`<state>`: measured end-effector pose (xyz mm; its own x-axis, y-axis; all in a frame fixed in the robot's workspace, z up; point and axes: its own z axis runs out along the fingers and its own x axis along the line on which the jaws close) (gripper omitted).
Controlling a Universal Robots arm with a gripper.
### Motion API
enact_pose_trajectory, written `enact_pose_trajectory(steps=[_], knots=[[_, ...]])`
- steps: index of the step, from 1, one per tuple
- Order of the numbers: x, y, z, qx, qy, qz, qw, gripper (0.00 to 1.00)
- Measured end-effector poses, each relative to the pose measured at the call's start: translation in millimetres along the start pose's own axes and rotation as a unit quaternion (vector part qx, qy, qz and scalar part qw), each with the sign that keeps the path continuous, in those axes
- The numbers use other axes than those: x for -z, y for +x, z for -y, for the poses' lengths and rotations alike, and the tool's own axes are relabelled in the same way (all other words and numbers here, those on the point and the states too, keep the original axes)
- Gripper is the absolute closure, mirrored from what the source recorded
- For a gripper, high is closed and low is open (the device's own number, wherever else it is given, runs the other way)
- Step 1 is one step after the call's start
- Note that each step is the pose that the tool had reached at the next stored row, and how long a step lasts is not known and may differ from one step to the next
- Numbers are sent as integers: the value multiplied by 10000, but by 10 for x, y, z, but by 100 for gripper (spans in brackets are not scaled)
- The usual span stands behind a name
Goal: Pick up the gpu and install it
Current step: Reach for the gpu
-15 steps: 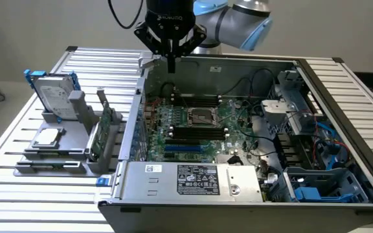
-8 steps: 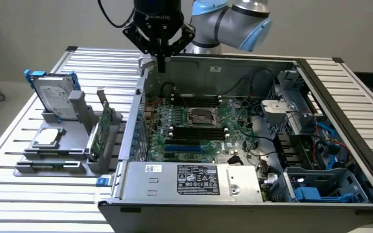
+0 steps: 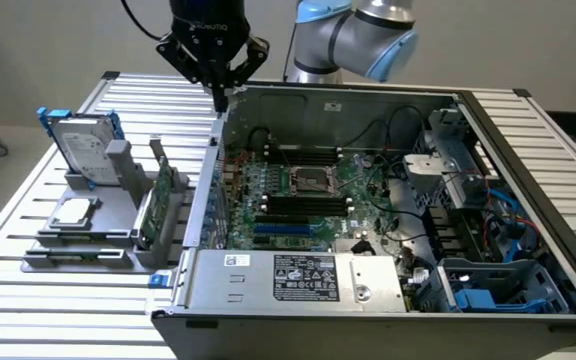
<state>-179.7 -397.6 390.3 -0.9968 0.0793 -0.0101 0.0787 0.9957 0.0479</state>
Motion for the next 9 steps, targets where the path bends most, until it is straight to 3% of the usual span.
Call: enact_pose_trajectory(steps=[9], knots=[[-73, 409, 31, -2, 11, -31, 10000, 89]])
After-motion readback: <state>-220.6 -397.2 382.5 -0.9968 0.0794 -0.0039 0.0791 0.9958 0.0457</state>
